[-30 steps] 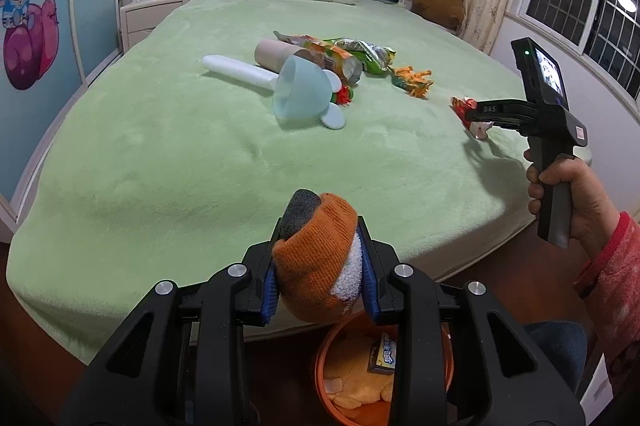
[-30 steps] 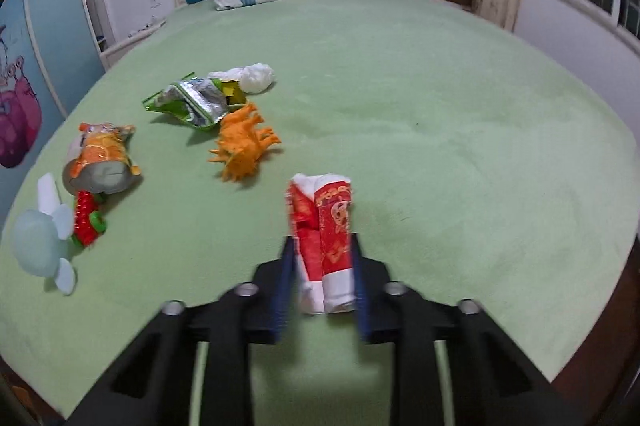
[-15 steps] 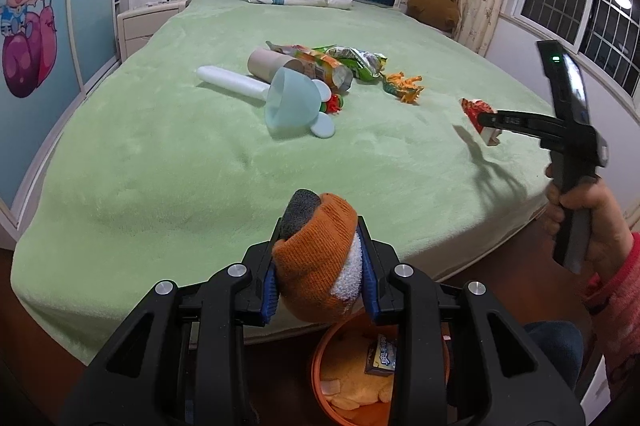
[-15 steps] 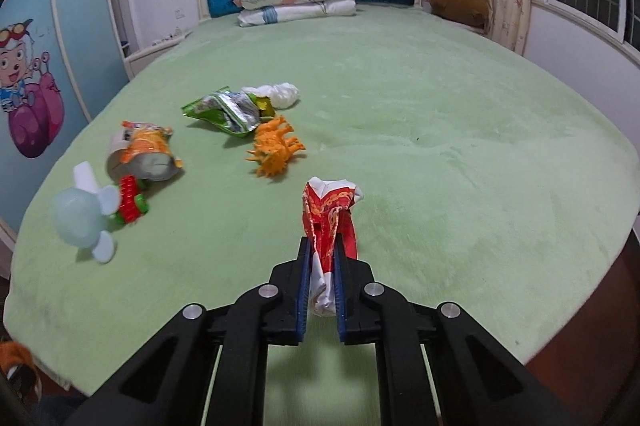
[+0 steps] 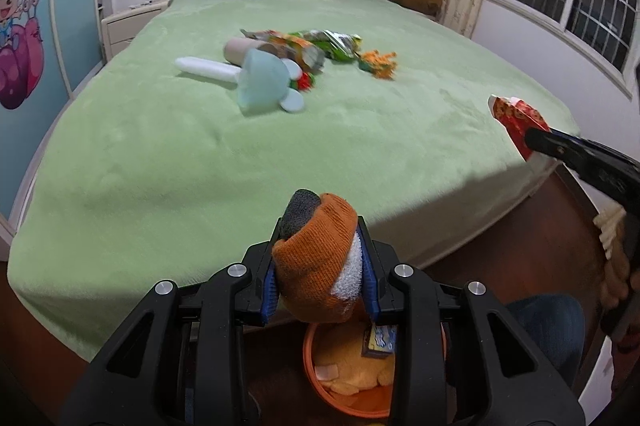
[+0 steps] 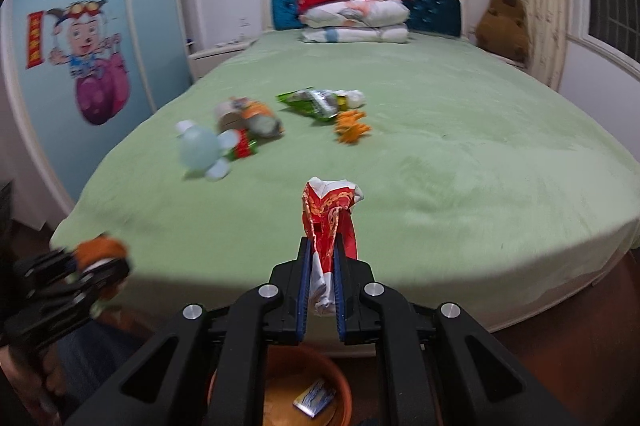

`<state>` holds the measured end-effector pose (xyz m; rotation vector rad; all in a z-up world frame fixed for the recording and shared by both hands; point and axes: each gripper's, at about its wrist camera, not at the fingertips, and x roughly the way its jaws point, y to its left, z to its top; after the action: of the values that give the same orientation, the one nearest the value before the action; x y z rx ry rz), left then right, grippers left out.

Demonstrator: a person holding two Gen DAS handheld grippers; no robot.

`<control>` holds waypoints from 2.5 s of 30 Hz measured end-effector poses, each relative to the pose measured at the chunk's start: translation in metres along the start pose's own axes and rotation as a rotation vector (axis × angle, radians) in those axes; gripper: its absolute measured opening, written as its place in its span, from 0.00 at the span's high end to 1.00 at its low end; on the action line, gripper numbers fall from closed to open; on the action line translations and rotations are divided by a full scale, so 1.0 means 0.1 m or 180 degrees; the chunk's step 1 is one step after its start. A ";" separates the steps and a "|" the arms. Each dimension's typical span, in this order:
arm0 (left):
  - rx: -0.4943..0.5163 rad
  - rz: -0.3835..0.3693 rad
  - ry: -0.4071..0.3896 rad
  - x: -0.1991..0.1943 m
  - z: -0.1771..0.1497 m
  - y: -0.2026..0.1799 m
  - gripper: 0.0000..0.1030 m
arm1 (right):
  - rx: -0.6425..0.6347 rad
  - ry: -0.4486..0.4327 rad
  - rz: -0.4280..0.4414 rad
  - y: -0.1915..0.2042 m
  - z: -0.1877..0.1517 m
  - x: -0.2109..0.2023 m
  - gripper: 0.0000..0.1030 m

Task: Collect trash
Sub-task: 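Lower both tools over the orange bucket and release plush and wrapper, then grasp the pale blue cup by its rim with the left tool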

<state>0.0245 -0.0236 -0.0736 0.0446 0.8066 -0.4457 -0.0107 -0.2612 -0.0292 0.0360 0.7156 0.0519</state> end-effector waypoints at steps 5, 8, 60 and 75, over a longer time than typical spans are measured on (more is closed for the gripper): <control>0.0155 -0.0143 0.0235 0.11 -0.23 -0.18 0.70 | -0.0033 0.0171 0.0143 0.12 -0.38 -0.07 0.90; 0.0234 -0.0164 0.0395 0.23 -0.40 -0.28 0.70 | -0.0061 0.0391 0.0181 0.18 -0.68 0.04 0.90; -0.0475 -0.0362 0.0724 0.65 -0.04 0.22 0.13 | 0.0577 0.1048 0.0322 0.05 -1.48 0.55 0.25; -0.0079 0.0005 0.0192 0.55 1.10 0.33 0.15 | 0.0463 0.0817 0.0357 0.10 -1.40 0.31 0.25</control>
<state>0.1470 -0.0365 -0.0399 0.0357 0.8714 -0.4346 -0.0797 -0.2473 -0.1549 0.2117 0.9729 0.1133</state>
